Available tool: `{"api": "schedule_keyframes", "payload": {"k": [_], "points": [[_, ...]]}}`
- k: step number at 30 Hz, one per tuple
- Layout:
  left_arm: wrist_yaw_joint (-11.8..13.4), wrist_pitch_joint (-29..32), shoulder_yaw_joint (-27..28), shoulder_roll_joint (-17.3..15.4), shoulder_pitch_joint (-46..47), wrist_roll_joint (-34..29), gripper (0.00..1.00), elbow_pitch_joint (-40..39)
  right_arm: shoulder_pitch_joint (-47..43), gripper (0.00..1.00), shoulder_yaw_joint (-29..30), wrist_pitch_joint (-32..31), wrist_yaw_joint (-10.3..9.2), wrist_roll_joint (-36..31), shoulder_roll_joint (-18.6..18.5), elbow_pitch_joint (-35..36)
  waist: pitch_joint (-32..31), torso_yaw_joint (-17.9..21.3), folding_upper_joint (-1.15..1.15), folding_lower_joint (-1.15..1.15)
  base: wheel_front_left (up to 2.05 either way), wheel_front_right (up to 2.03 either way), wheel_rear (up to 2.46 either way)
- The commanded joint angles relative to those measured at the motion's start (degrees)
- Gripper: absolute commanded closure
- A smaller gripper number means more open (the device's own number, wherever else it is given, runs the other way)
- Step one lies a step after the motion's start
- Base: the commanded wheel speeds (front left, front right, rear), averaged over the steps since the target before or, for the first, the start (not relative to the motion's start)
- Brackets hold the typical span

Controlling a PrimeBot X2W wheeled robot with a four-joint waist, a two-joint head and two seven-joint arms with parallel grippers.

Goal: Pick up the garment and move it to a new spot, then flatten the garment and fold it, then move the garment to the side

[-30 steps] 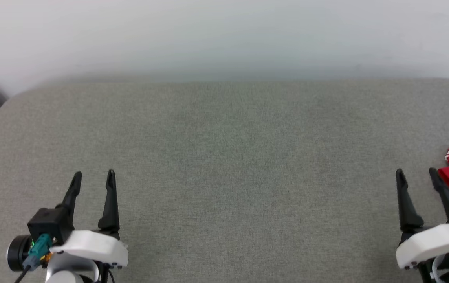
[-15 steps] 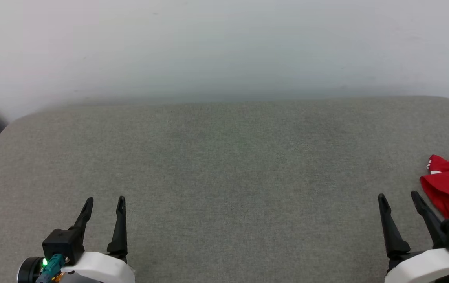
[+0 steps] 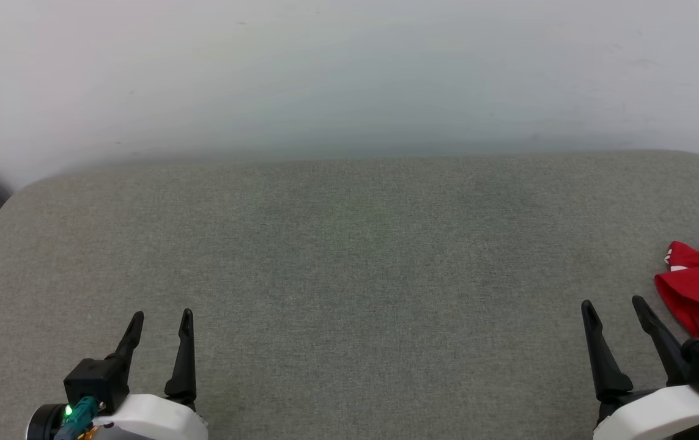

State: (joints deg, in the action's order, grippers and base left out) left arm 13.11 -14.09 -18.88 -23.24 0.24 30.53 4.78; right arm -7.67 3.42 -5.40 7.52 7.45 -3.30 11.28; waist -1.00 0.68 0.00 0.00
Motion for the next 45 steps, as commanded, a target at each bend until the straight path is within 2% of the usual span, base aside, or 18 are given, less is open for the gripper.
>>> {"api": "schedule_keyframes", "payload": {"k": [1, 7, 8, 12, 27, 45], "points": [[-0.3, -0.3, 0.3, -0.1, 0.2, 0.2, 0.00, 0.3, -0.7, 0.00, -0.1, 0.2, -0.05, 0.1, 0.3, 0.3, 0.0, 0.1, 0.00, 0.00, 0.00, 0.00, 0.00], [0.0, -0.5, 0.4, 0.0, 0.2, 0.1, 0.00, 0.6, -0.3, 0.00, -0.5, 0.4, -0.06, 0.8, 0.4, 0.2, -0.1, 0.2, 0.00, 0.00, 0.00, 0.00, 0.00], [-0.3, -0.2, 0.4, 0.0, 0.0, 0.2, 1.00, 0.6, 0.0, 1.00, -0.5, 0.3, 0.00, 0.6, 0.1, 0.0, -0.1, 0.2, 0.00, 0.00, 0.00, 0.00, 0.00], [-0.4, 0.0, 0.0, 1.3, -0.6, 0.7, 1.00, 2.1, -0.1, 1.00, -0.6, 0.4, 0.00, 1.0, 0.1, -1.9, -0.1, 0.2, 0.00, 0.00, 0.00, 0.00, 0.00], [-4.4, 3.8, 4.7, 4.8, 0.8, 13.1, 1.00, 3.5, 2.7, 1.00, -0.8, 0.8, -0.01, 18.5, -0.5, -6.5, 0.1, 0.1, 0.00, 0.00, 0.00, 0.00, 0.00], [-8.4, 7.7, 9.5, 8.3, 2.3, 25.4, 1.00, 5.1, 5.6, 1.00, -0.6, 1.0, -0.01, 35.5, -0.9, -11.0, 0.3, -0.1, 0.00, 0.00, 0.00, 0.00, 0.00]]}}
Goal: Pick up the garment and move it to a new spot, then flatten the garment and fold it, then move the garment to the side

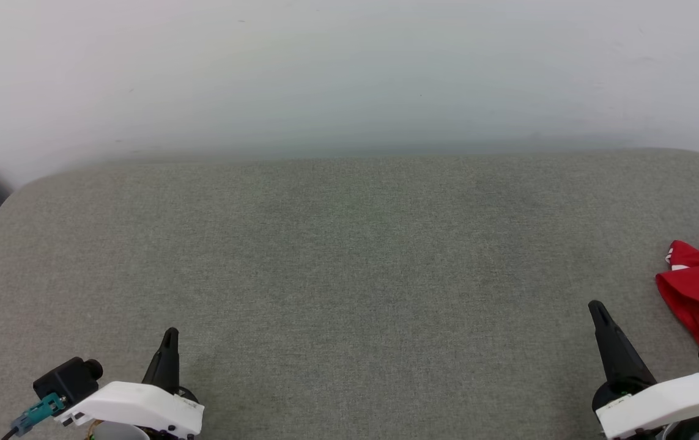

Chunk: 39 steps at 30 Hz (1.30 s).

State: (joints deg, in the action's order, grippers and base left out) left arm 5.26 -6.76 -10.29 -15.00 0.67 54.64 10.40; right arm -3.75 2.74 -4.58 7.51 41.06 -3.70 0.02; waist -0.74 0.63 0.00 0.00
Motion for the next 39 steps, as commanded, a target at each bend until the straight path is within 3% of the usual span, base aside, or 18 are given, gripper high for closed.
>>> {"api": "schedule_keyframes", "payload": {"k": [1, 39], "points": [[-0.8, 0.5, 1.2, 0.3, 2.0, 1.9, 1.00, -0.5, 1.8, 1.00, 0.1, 0.2, 0.00, 2.7, -0.5, 0.0, 0.0, 0.0, 0.00, 0.00, 0.00, 0.00, 0.00], [-7.0, 6.7, 8.9, 6.0, 4.0, 20.4, 1.00, 1.5, 6.1, 1.00, 1.0, -0.2, -0.01, 28.2, -0.6, -7.1, 0.4, -0.3, 0.00, 0.00, 0.00, 0.00, 0.00]]}}
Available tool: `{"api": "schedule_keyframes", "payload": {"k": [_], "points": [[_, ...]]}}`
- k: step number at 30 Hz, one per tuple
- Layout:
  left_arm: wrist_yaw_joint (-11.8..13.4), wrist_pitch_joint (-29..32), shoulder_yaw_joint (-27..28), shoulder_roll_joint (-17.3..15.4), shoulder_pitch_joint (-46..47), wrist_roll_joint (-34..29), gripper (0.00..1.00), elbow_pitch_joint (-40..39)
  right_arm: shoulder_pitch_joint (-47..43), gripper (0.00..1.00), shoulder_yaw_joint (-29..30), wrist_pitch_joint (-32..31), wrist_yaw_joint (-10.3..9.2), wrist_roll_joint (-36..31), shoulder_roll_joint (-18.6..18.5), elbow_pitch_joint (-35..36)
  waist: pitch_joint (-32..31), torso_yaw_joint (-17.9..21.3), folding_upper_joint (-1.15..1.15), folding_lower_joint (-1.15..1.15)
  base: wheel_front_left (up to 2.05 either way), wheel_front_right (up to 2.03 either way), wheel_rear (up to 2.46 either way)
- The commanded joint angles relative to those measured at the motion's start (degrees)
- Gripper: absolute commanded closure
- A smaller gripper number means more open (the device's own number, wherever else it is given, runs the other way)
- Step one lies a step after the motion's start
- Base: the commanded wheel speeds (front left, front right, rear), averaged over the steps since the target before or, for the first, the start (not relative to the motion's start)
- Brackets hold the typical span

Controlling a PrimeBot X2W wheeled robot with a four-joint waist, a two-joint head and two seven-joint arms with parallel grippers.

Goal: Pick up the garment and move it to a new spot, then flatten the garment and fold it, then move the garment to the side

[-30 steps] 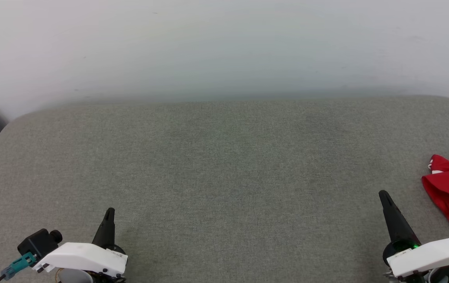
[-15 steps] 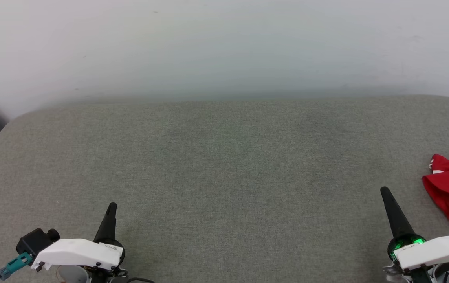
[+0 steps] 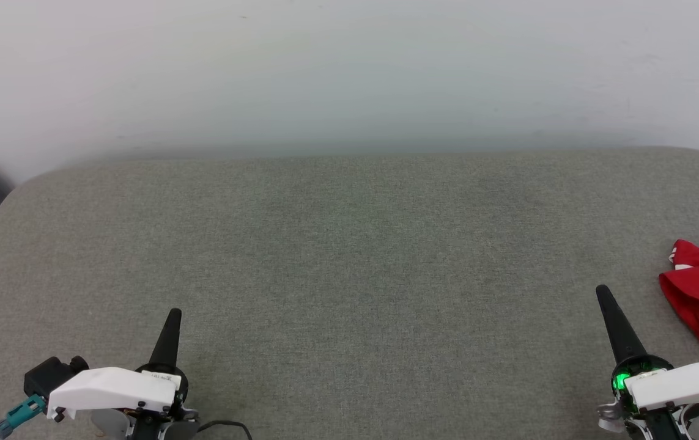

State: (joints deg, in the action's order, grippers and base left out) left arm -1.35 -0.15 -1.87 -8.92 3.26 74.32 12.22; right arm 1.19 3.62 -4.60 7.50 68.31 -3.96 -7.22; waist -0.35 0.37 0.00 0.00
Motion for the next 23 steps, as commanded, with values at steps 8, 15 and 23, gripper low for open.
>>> {"api": "schedule_keyframes", "payload": {"k": [8, 15, 23], "points": [[-1.4, 1.3, 1.9, 1.0, 1.7, 3.9, 1.00, 0.1, 1.9, 1.00, 0.4, -0.3, 0.00, 5.3, -0.3, -1.1, 0.1, -0.1, 0.00, 0.00, 0.00, 0.00, 0.00], [-2.4, 2.2, 3.0, 1.8, 2.1, 6.5, 1.00, 0.4, 2.6, 1.00, 0.6, -0.3, -0.01, 8.9, -0.3, -2.1, 0.2, -0.1, 0.00, 0.00, 0.00, 0.00, 0.00], [-3.4, 3.2, 4.2, 2.9, 2.3, 9.3, 1.00, 0.7, 3.2, 1.00, 0.8, -0.4, -0.01, 12.8, -0.2, -3.3, 0.2, -0.2, 0.00, 0.00, 0.00, 0.00, 0.00]]}}
